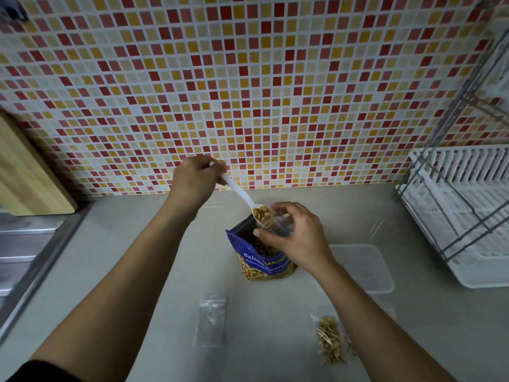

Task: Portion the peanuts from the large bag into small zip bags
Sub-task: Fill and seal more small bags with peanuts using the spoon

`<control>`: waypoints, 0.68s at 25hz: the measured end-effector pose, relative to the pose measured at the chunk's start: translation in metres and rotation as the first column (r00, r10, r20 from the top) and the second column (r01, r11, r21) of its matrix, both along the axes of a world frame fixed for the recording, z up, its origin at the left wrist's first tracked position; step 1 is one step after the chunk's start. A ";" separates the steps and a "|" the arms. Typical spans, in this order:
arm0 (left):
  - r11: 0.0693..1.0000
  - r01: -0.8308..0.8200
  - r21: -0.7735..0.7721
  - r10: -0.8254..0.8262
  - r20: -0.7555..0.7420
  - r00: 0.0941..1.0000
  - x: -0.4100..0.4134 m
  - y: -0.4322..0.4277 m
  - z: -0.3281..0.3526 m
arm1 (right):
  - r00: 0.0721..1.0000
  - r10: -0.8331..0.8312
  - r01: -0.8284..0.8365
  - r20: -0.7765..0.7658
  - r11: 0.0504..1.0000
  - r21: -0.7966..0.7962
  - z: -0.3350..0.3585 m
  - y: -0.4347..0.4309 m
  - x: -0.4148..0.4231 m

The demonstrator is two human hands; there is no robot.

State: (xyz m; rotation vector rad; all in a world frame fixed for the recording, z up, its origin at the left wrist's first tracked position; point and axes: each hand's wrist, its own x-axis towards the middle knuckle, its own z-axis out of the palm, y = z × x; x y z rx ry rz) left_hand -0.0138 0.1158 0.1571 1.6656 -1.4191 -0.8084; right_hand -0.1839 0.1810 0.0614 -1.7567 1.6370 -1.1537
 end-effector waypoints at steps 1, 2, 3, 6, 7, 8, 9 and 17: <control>0.998 0.058 -0.040 -0.055 0.062 0.997 -0.004 0.001 0.006 | 1.000 -0.013 0.013 0.028 1.000 0.004 0.000 -0.001 0.002; 0.990 0.121 -0.074 -0.111 0.131 0.985 -0.008 0.003 0.012 | 0.998 -0.027 0.027 0.058 1.000 0.009 0.000 -0.002 0.004; 0.977 0.183 -0.106 -0.158 0.215 0.964 -0.012 0.005 0.017 | 0.995 -0.040 0.039 0.087 0.999 0.015 -0.001 -0.002 0.006; 0.928 0.292 -0.230 -0.174 0.425 0.888 -0.015 0.008 0.034 | 0.985 -0.063 0.058 0.159 0.998 0.034 -0.002 -0.003 0.007; 0.922 0.268 -0.279 -0.137 0.414 0.900 -0.012 0.008 0.041 | 0.981 -0.067 0.061 0.182 0.997 0.037 -0.002 -0.004 0.007; 0.926 0.207 -0.315 -0.088 0.353 0.931 -0.007 0.006 0.045 | 0.975 -0.073 0.065 0.210 0.997 0.044 -0.003 -0.004 0.005; 0.932 0.121 -0.341 -0.027 0.268 0.963 -0.001 0.003 0.047 | 0.965 -0.085 0.074 0.247 0.996 0.055 -0.004 -0.003 0.003; 0.988 0.151 0.001 -0.127 0.546 0.828 -0.019 0.022 -0.081 | 0.762 -0.161 0.073 0.628 0.984 0.163 -0.012 0.000 -0.016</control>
